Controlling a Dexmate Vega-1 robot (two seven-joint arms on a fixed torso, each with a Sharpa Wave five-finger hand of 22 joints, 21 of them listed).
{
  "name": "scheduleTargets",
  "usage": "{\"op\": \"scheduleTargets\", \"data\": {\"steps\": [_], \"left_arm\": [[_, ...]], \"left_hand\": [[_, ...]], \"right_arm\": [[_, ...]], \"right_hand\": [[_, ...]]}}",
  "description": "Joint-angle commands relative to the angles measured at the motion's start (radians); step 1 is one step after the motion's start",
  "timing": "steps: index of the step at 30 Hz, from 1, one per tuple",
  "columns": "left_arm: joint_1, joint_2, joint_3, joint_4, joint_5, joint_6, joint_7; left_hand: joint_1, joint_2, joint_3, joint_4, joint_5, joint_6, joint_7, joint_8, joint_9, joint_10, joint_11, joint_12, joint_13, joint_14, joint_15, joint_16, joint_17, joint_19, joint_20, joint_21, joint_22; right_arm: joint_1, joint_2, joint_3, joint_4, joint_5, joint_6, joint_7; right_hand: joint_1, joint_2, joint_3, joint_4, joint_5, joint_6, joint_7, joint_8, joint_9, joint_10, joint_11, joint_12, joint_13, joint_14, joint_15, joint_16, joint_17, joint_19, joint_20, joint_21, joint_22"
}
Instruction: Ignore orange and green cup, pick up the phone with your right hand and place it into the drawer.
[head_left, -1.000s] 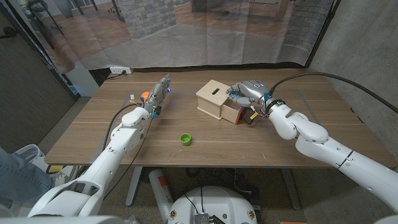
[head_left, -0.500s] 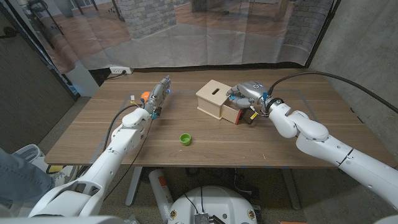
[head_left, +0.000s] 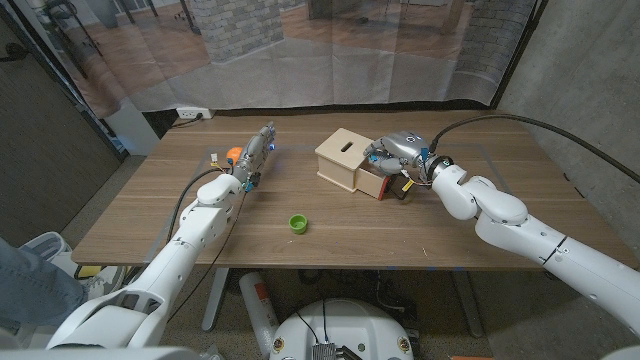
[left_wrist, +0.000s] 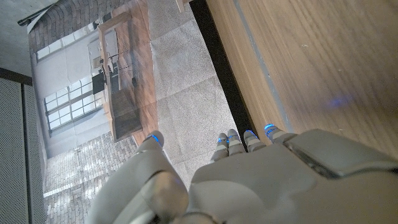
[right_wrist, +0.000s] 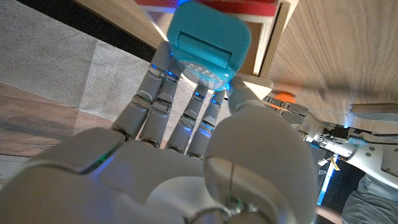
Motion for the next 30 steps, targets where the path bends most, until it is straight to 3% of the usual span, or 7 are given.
{"op": "scheduleTargets", "data": {"steps": [1,5,12,21,25,30], "left_arm": [[-0.009,-0.009,-0.001,0.029,-0.004,-0.011,-0.008],[-0.016,-0.012,0.0,0.042,-0.003,-0.015,-0.014],[-0.026,-0.015,0.0,0.058,-0.001,-0.02,-0.019],[-0.029,-0.017,-0.002,0.062,0.0,-0.021,-0.019],[-0.028,-0.018,-0.004,0.065,0.0,-0.021,-0.019],[-0.028,-0.02,-0.004,0.067,-0.001,-0.021,-0.02]], "left_hand": [[0.006,0.01,-0.004,0.001,0.0,0.0,0.0,0.003,0.006,-0.003,0.001,0.005,0.002,-0.009,-0.003,0.003,0.003,-0.084,-0.006,0.004,0.002],[0.006,0.01,-0.004,0.001,0.0,0.001,-0.001,0.003,0.006,-0.003,0.0,0.005,0.002,-0.009,-0.003,0.003,0.003,-0.085,-0.005,0.003,0.002],[0.006,0.011,-0.005,0.0,0.0,0.001,-0.001,0.003,0.006,-0.004,-0.002,0.005,0.002,-0.009,-0.003,0.003,0.003,-0.087,-0.002,0.003,0.002],[0.007,0.012,-0.007,0.0,-0.001,0.001,-0.001,0.003,0.006,-0.004,0.0,0.005,0.002,-0.009,-0.003,0.003,0.003,-0.088,-0.001,0.003,0.002],[0.007,0.012,-0.007,0.0,-0.001,0.001,-0.002,0.003,0.006,-0.003,0.0,0.005,0.002,-0.009,-0.004,0.003,0.003,-0.088,-0.001,0.003,0.002],[0.007,0.013,-0.008,0.0,-0.001,0.002,-0.002,0.003,0.006,-0.004,0.001,0.005,0.002,-0.009,-0.004,0.003,0.003,-0.089,-0.001,0.003,0.002]], "right_arm": [[0.015,0.009,-0.009,0.012,-0.009,0.004,0.006],[0.017,0.014,-0.011,0.016,-0.012,0.002,0.002],[0.024,0.021,-0.014,0.028,-0.009,0.006,-0.004],[0.032,0.026,-0.02,0.039,-0.007,0.017,-0.012],[0.035,0.026,-0.022,0.044,-0.01,0.023,-0.021],[0.03,0.028,-0.022,0.053,-0.026,0.032,-0.063]], "right_hand": [[-0.032,-0.003,-0.019,0.011,-0.001,-0.006,-0.002,-0.009,0.007,0.016,0.004,-0.001,-0.001,0.058,-0.164,-0.013,-0.005,-0.015,-0.108,0.011,-0.004],[-0.078,-0.021,-0.038,0.027,0.002,-0.015,-0.006,-0.011,0.009,0.001,0.004,-0.021,-0.004,-0.002,-0.158,-0.059,-0.032,-0.043,-0.087,0.011,-0.016],[-0.098,-0.033,-0.047,0.031,0.003,-0.024,-0.007,-0.014,0.01,-0.009,0.009,-0.031,-0.004,-0.033,-0.148,-0.08,-0.046,-0.047,-0.082,0.014,-0.024],[-0.119,-0.046,-0.057,0.035,0.005,-0.037,-0.006,-0.017,0.011,-0.019,0.017,-0.042,-0.004,-0.061,-0.133,-0.098,-0.062,-0.032,-0.09,0.023,-0.031],[-0.13,-0.051,-0.061,0.038,0.006,-0.043,-0.004,-0.017,0.012,-0.028,0.034,-0.049,-0.004,-0.075,-0.128,-0.106,-0.07,-0.031,-0.091,0.027,-0.034],[-0.144,-0.052,-0.065,0.043,0.008,-0.056,-0.004,-0.02,0.013,-0.039,0.03,-0.057,-0.004,-0.096,-0.118,-0.113,-0.078,-0.037,-0.092,0.027,-0.037]]}}
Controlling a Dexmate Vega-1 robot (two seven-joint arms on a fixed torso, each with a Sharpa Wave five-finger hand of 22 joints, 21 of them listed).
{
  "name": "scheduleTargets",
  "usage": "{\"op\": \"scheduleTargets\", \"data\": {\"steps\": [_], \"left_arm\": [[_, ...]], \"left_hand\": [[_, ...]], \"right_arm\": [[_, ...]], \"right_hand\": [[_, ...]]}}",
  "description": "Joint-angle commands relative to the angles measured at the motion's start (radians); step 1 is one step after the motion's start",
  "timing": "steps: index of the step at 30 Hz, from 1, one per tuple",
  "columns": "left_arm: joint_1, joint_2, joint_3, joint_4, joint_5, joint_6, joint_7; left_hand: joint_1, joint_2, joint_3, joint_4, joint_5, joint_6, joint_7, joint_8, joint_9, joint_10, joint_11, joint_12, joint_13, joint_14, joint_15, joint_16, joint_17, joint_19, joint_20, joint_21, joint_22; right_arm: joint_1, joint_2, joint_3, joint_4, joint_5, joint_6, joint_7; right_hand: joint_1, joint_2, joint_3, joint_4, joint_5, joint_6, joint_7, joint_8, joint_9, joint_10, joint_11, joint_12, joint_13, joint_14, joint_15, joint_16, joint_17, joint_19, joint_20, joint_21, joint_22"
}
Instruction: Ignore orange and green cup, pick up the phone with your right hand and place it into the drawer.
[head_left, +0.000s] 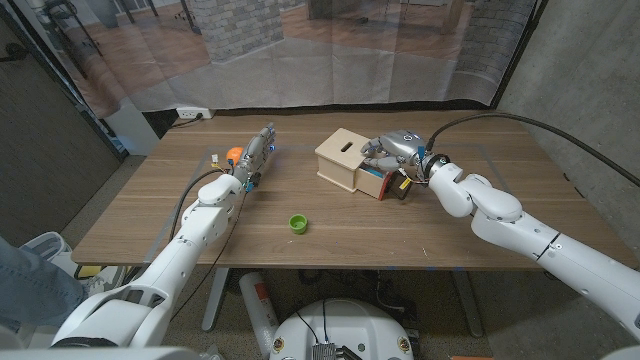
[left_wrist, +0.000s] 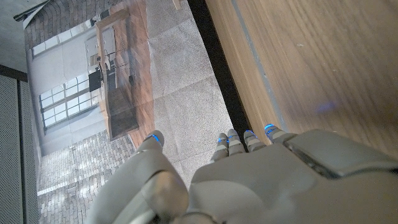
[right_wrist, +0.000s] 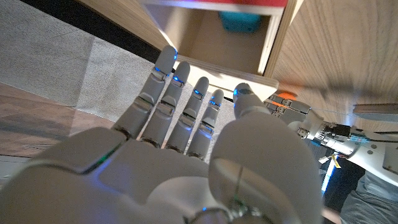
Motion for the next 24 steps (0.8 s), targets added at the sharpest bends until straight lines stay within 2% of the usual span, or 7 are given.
{"op": "scheduleTargets", "data": {"steps": [1,3,10,13,15,24], "left_arm": [[-0.003,-0.004,-0.002,0.009,0.001,-0.002,-0.002],[-0.003,-0.004,-0.001,0.01,0.002,-0.002,-0.003],[-0.009,-0.005,0.002,0.011,0.005,-0.003,-0.006],[-0.01,-0.005,0.003,0.013,0.005,-0.001,-0.009],[-0.011,-0.005,0.004,0.014,0.006,0.0,-0.009],[-0.008,-0.003,0.004,0.015,0.005,0.003,-0.015]], "left_hand": [[0.002,0.008,-0.004,-0.004,-0.001,0.002,-0.002,0.003,0.006,-0.004,0.001,0.005,0.002,-0.009,-0.004,0.003,0.003,-0.088,-0.001,0.004,0.002],[0.002,0.008,-0.004,-0.004,-0.001,0.003,0.001,0.003,0.006,-0.004,0.001,0.005,0.002,-0.009,-0.003,0.003,0.003,-0.088,-0.001,0.004,0.002],[0.003,0.009,-0.005,-0.004,-0.001,0.003,0.0,0.003,0.006,-0.005,0.0,0.004,0.002,-0.009,-0.003,0.003,0.003,-0.088,-0.002,0.004,0.002],[0.003,0.009,-0.006,-0.004,-0.001,0.003,-0.001,0.003,0.006,-0.003,0.0,0.005,0.002,-0.009,-0.003,0.003,0.003,-0.088,-0.001,0.004,0.002],[0.003,0.009,-0.006,-0.004,-0.001,0.003,-0.001,0.003,0.006,-0.003,0.001,0.005,0.002,-0.009,-0.003,0.003,0.003,-0.089,-0.001,0.004,0.002],[0.004,0.01,-0.007,-0.004,-0.002,0.004,-0.002,0.004,0.006,-0.004,0.001,0.005,0.002,-0.009,-0.004,0.003,0.003,-0.088,-0.003,0.005,0.002]], "right_arm": [[-0.001,0.006,-0.003,0.016,-0.019,0.013,-0.053],[-0.003,0.005,0.0,0.015,-0.019,0.011,-0.058],[-0.019,0.001,0.013,-0.004,-0.02,-0.009,-0.071],[-0.026,0.0,0.017,-0.008,-0.02,-0.009,-0.086],[-0.032,0.002,0.022,-0.007,-0.011,-0.003,-0.101],[-0.045,0.012,0.043,-0.011,0.035,0.01,-0.132]], "right_hand": [[-0.02,0.003,-0.009,0.009,0.009,-0.013,0.001,-0.005,0.003,-0.013,-0.008,-0.009,0.001,-0.012,-0.082,-0.003,-0.004,-0.009,-0.099,0.002,0.0],[-0.031,0.009,-0.01,0.014,0.011,-0.032,0.007,-0.01,0.003,-0.031,-0.022,-0.019,0.002,-0.024,-0.088,-0.005,-0.008,-0.028,-0.098,-0.002,-0.003],[-0.039,0.013,-0.011,0.017,0.014,-0.039,0.005,-0.008,0.003,-0.039,-0.03,-0.02,0.008,-0.029,-0.084,-0.003,-0.011,-0.062,-0.084,-0.011,-0.005],[-0.044,0.009,-0.012,0.014,0.017,-0.043,0.004,-0.005,0.002,-0.049,-0.031,-0.022,0.014,-0.061,-0.072,-0.011,-0.017,-0.108,-0.048,-0.028,-0.012],[-0.045,0.008,-0.012,0.014,0.018,-0.043,0.004,-0.004,0.002,-0.05,-0.03,-0.022,0.016,-0.07,-0.072,-0.012,-0.019,-0.118,-0.035,-0.032,-0.015],[-0.047,0.005,-0.011,0.011,0.02,-0.045,0.008,-0.003,0.002,-0.054,-0.027,-0.022,0.02,-0.085,-0.063,-0.012,-0.024,-0.125,-0.011,-0.038,-0.023]]}}
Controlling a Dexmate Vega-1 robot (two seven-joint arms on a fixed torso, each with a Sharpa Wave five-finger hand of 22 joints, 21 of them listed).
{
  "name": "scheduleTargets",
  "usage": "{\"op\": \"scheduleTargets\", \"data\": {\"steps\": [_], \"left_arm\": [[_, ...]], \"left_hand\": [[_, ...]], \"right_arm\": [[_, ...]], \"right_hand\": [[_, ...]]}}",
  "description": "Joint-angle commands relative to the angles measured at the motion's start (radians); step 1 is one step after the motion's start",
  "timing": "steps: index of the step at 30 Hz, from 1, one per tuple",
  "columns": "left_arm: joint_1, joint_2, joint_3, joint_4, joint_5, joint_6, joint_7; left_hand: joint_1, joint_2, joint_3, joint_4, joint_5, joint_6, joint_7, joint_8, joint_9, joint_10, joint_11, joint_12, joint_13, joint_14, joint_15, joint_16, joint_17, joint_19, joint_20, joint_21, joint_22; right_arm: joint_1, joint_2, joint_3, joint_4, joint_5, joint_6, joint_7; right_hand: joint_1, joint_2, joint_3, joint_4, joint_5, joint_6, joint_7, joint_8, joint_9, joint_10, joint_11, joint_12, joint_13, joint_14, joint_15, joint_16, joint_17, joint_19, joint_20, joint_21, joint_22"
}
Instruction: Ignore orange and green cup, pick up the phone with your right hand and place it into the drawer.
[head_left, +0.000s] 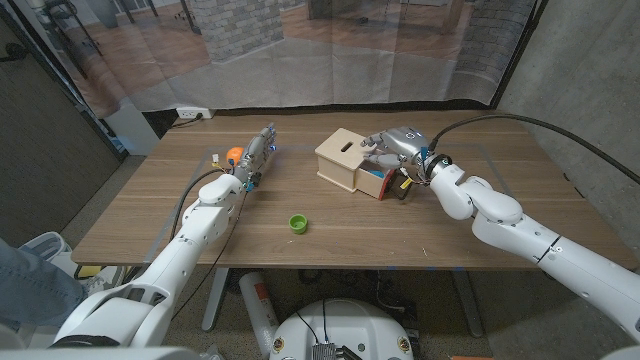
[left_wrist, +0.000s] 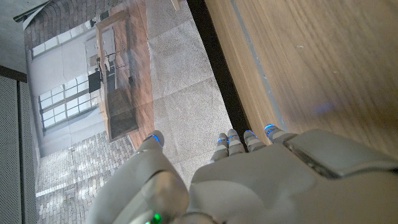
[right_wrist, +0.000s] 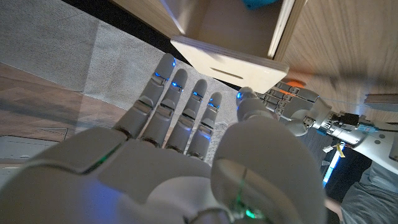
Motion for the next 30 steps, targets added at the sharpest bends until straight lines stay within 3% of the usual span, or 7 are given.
{"op": "scheduleTargets", "data": {"steps": [1,22,30], "left_arm": [[0.002,0.001,0.002,0.0,0.001,0.006,-0.006],[0.016,0.014,0.003,-0.033,0.001,0.022,-0.007],[0.02,0.015,0.003,-0.036,0.0,0.02,-0.008]], "left_hand": [[0.004,0.01,-0.003,0.0,-0.002,0.004,-0.002,0.004,0.006,-0.003,0.001,0.005,0.002,-0.009,-0.003,0.003,0.003,-0.088,-0.003,0.005,0.002],[0.005,0.012,-0.005,0.0,-0.002,0.003,-0.001,0.003,0.006,-0.004,0.001,0.005,0.002,-0.008,-0.002,0.004,0.003,-0.088,-0.004,0.005,0.002],[0.006,0.013,-0.006,0.0,-0.002,0.003,-0.001,0.003,0.006,-0.004,0.001,0.005,0.002,-0.008,-0.003,0.004,0.003,-0.088,-0.007,0.005,0.002]], "right_arm": [[-0.019,0.01,0.026,-0.008,0.05,0.013,-0.047],[-0.022,0.061,0.063,0.042,0.222,0.123,-0.135],[-0.015,0.086,0.075,0.077,0.318,0.186,-0.139]], "right_hand": [[-0.007,-0.002,0.002,-0.001,0.004,-0.005,0.003,0.005,0.002,-0.003,0.005,0.001,0.003,-0.006,-0.082,-0.001,-0.001,-0.005,-0.023,-0.002,-0.001],[-0.009,0.002,0.006,-0.003,0.006,-0.01,0.011,0.006,0.002,-0.004,0.012,0.003,0.007,-0.01,-0.08,0.005,-0.008,-0.015,-0.017,-0.014,-0.01],[-0.009,0.008,0.009,-0.003,0.005,-0.011,0.017,0.008,0.002,-0.004,0.029,0.003,0.007,-0.006,-0.078,0.01,-0.011,-0.028,-0.016,-0.024,-0.015]]}}
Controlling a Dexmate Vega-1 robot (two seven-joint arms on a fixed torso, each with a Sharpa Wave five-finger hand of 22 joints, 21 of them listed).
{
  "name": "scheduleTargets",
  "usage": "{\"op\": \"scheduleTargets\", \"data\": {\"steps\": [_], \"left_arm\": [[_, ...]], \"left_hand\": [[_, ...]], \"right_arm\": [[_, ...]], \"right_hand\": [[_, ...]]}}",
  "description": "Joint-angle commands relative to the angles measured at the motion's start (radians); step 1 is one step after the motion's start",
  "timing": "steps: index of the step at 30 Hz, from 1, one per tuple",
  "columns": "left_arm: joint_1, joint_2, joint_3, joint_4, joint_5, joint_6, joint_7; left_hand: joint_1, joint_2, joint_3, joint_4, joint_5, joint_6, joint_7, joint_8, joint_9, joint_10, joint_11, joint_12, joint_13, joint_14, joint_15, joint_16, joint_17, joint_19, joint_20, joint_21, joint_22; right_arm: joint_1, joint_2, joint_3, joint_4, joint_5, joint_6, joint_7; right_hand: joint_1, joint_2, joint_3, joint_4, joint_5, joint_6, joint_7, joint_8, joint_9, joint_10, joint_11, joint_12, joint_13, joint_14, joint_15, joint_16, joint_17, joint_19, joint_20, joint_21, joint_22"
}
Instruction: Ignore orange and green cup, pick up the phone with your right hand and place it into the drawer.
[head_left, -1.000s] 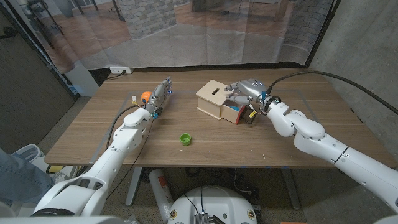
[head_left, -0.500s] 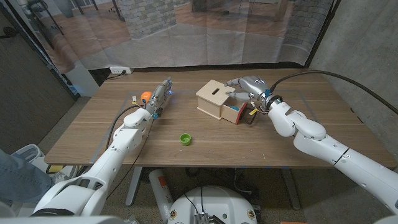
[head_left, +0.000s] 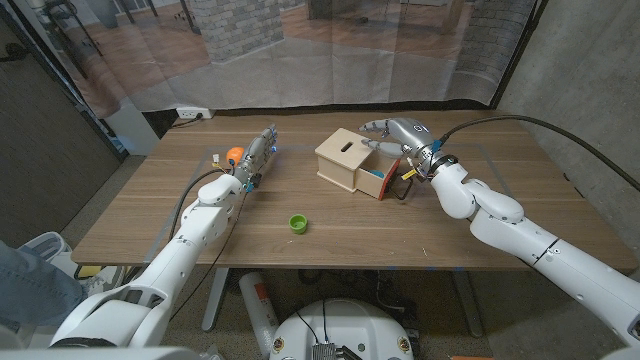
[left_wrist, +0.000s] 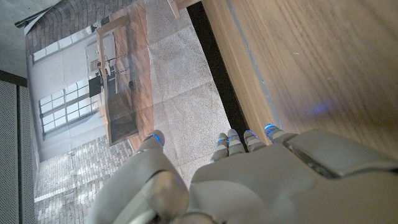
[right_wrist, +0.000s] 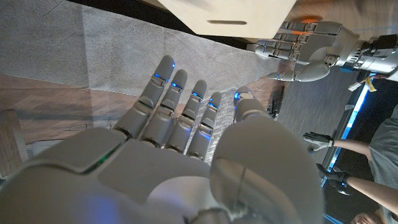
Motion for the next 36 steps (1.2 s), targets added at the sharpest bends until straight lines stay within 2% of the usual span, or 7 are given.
{"op": "scheduleTargets", "data": {"steps": [1,8,14,17,21,25,36], "left_arm": [[0.009,0.004,0.0,-0.013,-0.002,0.002,-0.001],[0.019,0.008,-0.004,-0.028,-0.004,0.0,0.005],[0.026,0.014,-0.005,-0.046,-0.003,0.005,0.013],[0.028,0.016,-0.006,-0.054,-0.002,0.008,0.017],[0.029,0.018,-0.004,-0.06,-0.002,0.011,0.019],[0.028,0.018,-0.002,-0.063,-0.002,0.009,0.019],[0.034,0.02,-0.002,-0.072,-0.005,0.012,0.021]], "left_hand": [[0.002,0.009,-0.007,0.0,-0.003,0.003,-0.001,0.003,0.006,-0.003,0.004,0.005,0.002,-0.008,-0.003,0.004,0.003,-0.088,-0.007,0.005,0.002],[0.002,0.009,-0.008,0.0,-0.003,0.003,0.0,0.003,0.006,-0.004,0.003,0.005,0.002,-0.009,-0.003,0.003,0.003,-0.088,-0.007,0.005,0.002],[0.003,0.009,-0.008,0.0,-0.003,0.003,0.0,0.003,0.006,-0.003,0.003,0.005,0.002,-0.008,-0.003,0.003,0.003,-0.088,-0.007,0.005,0.002],[0.003,0.009,-0.009,0.0,-0.003,0.002,0.001,0.003,0.006,-0.004,0.002,0.005,0.002,-0.008,-0.003,0.003,0.003,-0.088,-0.007,0.005,0.002],[0.003,0.009,-0.009,0.0,-0.003,0.003,-0.001,0.003,0.006,-0.004,0.001,0.005,0.002,-0.009,-0.003,0.003,0.003,-0.088,-0.007,0.006,0.002],[0.003,0.01,-0.01,0.0,-0.003,0.003,0.0,0.003,0.006,-0.004,0.002,0.005,0.002,-0.009,-0.003,0.003,0.003,-0.088,-0.007,0.006,0.002],[0.004,0.01,-0.011,-0.001,-0.003,0.002,0.0,0.002,0.006,-0.004,0.002,0.005,0.002,-0.009,-0.002,0.003,0.003,-0.088,-0.007,0.006,0.002]], "right_arm": [[0.009,0.039,0.022,0.052,0.131,0.086,-0.023],[0.014,0.057,0.029,0.076,0.185,0.127,-0.029],[0.02,0.085,0.033,0.114,0.242,0.179,-0.042],[0.023,0.092,0.033,0.125,0.25,0.191,-0.047],[0.023,0.099,0.033,0.136,0.262,0.201,-0.05],[0.022,0.104,0.034,0.145,0.275,0.209,-0.05],[0.02,0.1,0.031,0.145,0.29,0.199,-0.028]], "right_hand": [[-0.005,0.005,0.01,-0.003,0.005,-0.001,0.007,0.007,0.002,0.005,0.012,0.002,0.002,0.001,-0.078,0.005,-0.002,-0.006,-0.017,-0.006,-0.001],[-0.005,0.009,0.012,-0.004,0.004,-0.002,0.014,0.008,0.002,0.007,0.032,0.002,0.001,0.003,-0.074,0.008,-0.005,-0.011,-0.017,-0.013,-0.004],[-0.004,0.01,0.014,-0.007,0.003,0.002,0.017,0.011,0.001,0.006,0.042,-0.001,-0.001,0.003,-0.073,0.009,-0.008,-0.034,-0.024,-0.028,-0.006],[-0.005,0.009,0.015,-0.009,0.001,0.002,0.018,0.011,0.001,0.001,0.057,-0.004,-0.003,-0.018,-0.06,0.003,-0.012,-0.049,-0.023,-0.04,-0.009],[-0.005,0.011,0.016,-0.01,0.001,0.003,0.021,0.012,0.0,-0.002,0.05,-0.007,-0.004,-0.026,-0.06,0.002,-0.014,-0.056,-0.02,-0.047,-0.01],[-0.006,0.012,0.017,-0.01,0.0,0.002,0.021,0.012,0.0,-0.003,0.063,-0.008,-0.005,-0.028,-0.057,0.004,-0.016,-0.066,-0.018,-0.055,-0.011],[-0.008,0.013,0.018,-0.012,-0.001,0.002,0.028,0.012,-0.001,-0.004,0.067,-0.009,-0.006,-0.03,-0.051,0.006,-0.02,-0.073,-0.021,-0.066,-0.011]]}}
